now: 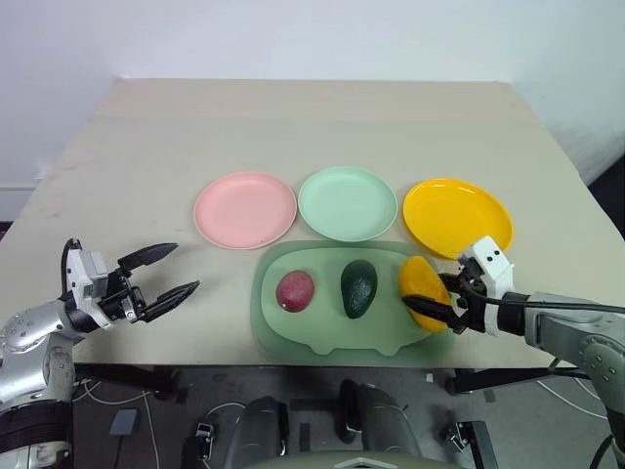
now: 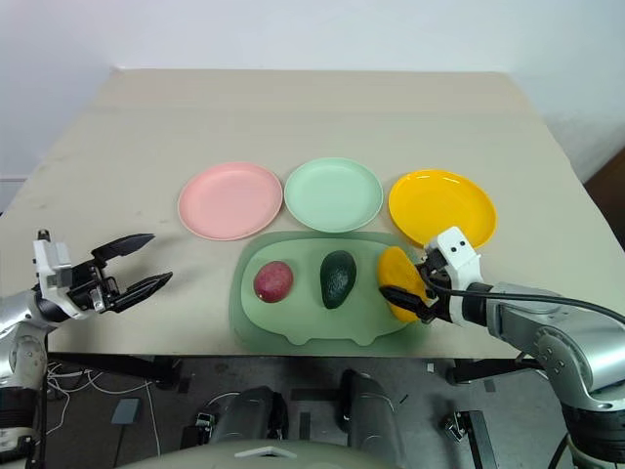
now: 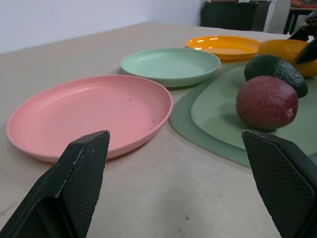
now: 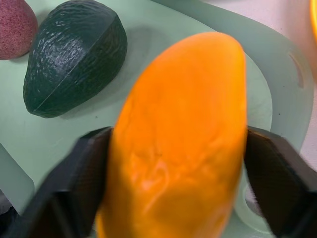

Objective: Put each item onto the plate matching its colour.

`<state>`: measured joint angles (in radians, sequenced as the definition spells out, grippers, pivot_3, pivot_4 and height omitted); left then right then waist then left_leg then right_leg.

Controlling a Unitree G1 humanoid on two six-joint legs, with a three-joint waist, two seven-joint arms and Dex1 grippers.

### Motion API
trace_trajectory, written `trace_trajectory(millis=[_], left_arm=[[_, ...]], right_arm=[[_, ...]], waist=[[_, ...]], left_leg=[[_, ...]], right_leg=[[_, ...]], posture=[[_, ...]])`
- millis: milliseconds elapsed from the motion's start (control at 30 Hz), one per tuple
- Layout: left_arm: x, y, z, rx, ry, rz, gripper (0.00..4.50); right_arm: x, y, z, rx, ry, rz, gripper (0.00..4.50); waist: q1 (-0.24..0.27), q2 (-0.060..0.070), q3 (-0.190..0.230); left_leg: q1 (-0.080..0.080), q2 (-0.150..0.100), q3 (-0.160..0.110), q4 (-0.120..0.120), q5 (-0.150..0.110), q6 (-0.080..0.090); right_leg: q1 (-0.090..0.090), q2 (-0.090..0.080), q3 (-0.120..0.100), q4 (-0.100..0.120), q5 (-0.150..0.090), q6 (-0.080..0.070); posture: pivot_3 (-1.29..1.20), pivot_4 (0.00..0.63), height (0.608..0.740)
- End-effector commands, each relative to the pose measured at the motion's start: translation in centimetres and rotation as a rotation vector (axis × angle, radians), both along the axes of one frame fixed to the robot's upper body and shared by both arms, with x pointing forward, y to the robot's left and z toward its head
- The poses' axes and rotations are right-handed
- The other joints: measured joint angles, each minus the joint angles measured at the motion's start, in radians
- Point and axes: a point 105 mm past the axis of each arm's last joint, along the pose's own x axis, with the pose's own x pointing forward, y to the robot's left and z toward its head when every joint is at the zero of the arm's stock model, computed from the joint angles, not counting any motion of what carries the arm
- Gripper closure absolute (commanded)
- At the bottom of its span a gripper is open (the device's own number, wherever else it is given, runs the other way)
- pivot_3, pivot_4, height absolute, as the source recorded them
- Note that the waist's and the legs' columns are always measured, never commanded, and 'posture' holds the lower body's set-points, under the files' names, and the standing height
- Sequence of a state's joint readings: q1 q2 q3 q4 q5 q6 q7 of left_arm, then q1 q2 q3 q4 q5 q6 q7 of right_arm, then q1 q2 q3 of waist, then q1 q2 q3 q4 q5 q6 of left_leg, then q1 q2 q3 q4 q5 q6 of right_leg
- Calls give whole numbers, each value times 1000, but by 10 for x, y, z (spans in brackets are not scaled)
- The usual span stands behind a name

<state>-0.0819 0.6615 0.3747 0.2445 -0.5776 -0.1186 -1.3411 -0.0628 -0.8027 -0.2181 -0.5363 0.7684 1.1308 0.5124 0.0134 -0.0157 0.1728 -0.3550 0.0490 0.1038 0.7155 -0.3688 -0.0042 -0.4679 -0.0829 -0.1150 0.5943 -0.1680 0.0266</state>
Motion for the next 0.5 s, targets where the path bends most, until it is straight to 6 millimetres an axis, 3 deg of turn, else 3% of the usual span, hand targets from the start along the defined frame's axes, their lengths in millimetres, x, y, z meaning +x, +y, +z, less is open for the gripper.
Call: trace_trajectory(millis=[33, 133, 267, 367, 500], left_arm=[[2, 0, 5, 8, -33, 1, 0], [3, -1, 5, 6, -34, -1, 0], [5, -2, 5, 3, -38, -4, 0], [6, -3, 6, 0, -43, -1, 0], [7, -3, 6, -1, -49, 4, 0]], right_arm=[[8, -10, 14, 11, -36, -45, 1229], [31, -16, 51, 113, -148, -86, 1229], [75, -36, 77, 124, -249, -247, 1229], [102, -53, 74, 52, -263, -362, 1229], [124, -65, 61, -33, -247, -423, 1229]], waist=[[-1, 0, 0], [-1, 0, 0], [-6, 1, 0], [-7, 1, 0], [-7, 1, 1]], left_leg=[[0, 0, 0, 0, 0, 0], [0, 0, 1, 0, 0, 0], [0, 0, 1, 0, 0, 0], [-1, 0, 2, -1, 0, 0], [-2, -1, 4, -1, 0, 0]], right_leg=[[0, 0, 0, 0, 0, 0], [-1, 0, 0, 0, 0, 0], [-1, 1, 0, 1, 1, 1], [-2, 2, 0, 1, 1, 1], [-2, 1, -1, 1, 1, 1]], posture=[[0, 150, 737], [0, 150, 737], [0, 150, 737], [0, 150, 737], [0, 150, 737]])
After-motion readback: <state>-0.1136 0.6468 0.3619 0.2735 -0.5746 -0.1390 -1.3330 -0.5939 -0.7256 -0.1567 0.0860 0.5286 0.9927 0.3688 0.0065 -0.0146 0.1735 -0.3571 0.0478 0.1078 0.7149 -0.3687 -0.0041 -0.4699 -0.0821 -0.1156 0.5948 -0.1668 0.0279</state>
